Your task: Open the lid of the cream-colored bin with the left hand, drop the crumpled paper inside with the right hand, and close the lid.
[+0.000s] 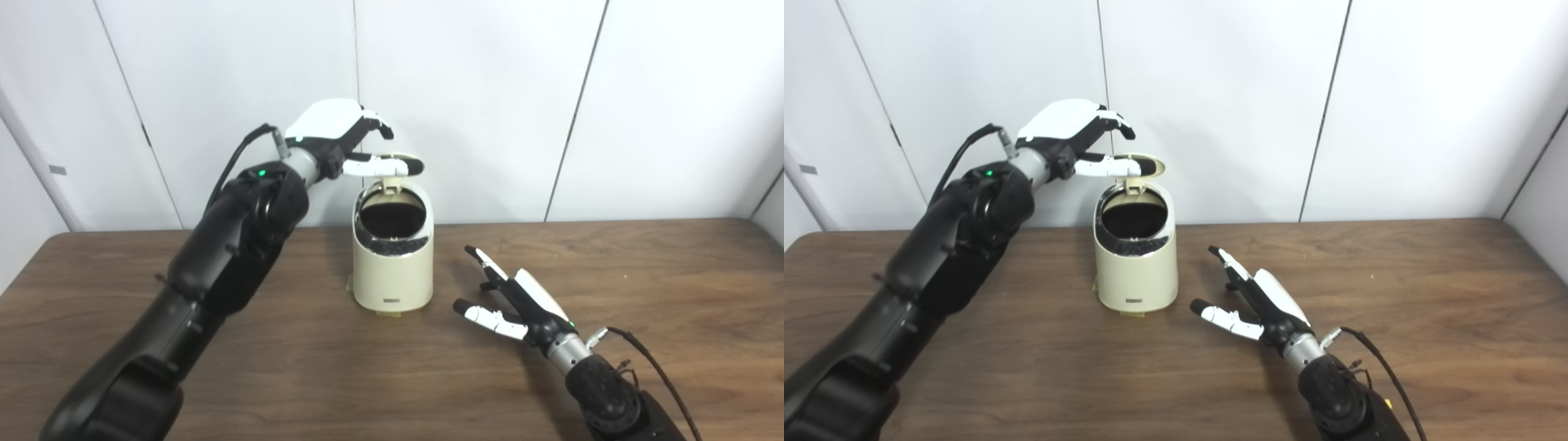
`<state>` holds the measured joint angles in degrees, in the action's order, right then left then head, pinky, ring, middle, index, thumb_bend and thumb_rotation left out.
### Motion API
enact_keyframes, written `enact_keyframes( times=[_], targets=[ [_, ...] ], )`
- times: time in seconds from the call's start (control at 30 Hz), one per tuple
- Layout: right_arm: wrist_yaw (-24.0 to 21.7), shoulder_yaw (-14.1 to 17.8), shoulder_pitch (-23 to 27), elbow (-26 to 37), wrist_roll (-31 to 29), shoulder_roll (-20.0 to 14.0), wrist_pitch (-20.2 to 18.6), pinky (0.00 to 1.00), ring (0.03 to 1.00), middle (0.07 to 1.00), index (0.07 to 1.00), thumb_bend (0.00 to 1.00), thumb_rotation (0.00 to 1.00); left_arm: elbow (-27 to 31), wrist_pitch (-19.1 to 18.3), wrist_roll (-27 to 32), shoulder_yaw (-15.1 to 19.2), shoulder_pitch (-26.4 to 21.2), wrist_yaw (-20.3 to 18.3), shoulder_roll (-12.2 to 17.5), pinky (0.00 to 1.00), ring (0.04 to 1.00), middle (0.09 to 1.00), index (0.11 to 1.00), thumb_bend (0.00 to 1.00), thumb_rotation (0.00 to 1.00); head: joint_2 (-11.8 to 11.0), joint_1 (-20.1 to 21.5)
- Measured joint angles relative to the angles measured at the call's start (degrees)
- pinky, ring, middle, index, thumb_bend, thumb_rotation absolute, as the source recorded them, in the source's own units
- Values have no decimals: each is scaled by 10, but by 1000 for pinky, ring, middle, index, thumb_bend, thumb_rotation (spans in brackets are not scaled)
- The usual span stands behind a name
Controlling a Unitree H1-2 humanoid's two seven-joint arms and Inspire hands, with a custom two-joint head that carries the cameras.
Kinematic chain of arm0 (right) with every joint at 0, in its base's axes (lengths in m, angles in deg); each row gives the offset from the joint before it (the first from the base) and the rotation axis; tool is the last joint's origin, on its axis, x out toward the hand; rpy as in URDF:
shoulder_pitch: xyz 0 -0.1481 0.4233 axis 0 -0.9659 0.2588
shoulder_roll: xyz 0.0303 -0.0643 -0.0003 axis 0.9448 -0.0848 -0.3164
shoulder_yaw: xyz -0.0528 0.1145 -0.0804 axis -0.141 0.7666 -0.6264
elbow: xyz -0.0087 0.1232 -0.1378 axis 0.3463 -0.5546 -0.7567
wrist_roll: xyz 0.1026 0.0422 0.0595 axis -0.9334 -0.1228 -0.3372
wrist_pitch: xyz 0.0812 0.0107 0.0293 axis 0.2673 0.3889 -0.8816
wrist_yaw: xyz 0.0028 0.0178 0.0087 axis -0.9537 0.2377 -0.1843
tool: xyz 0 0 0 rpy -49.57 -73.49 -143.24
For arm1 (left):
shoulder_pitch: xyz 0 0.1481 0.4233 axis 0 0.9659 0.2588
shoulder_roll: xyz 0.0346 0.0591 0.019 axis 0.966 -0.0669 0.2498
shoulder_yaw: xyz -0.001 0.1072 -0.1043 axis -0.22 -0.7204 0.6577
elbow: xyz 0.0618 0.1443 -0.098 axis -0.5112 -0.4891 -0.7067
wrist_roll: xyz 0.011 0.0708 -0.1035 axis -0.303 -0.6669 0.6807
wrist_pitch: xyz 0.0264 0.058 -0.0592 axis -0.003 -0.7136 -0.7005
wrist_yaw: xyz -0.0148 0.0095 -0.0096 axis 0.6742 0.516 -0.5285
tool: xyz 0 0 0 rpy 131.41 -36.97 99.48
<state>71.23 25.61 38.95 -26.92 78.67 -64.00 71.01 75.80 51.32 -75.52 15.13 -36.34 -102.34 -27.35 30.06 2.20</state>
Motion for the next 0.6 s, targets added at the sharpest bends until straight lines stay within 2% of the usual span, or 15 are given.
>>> enact_keyframes(
  times=[0.33,0.47,0.6],
  targets=[
    [0,0,-3,-1,7,0,-1,912,986,1000,995,507,810,111,-4,-1,10,91,-25,2,1000,970,861,848,871,1000,1,2],
    [0,1,-4,-1,7,0,0,914,986,1000,995,509,798,126,-5,-3,12,120,-27,1,1000,978,868,856,894,1000,1,2],
    [-1,2,-4,0,7,0,-1,913,987,1000,995,510,800,133,-5,-5,15,127,-27,1,1000,977,859,852,886,1000,2,2]
  ],
)
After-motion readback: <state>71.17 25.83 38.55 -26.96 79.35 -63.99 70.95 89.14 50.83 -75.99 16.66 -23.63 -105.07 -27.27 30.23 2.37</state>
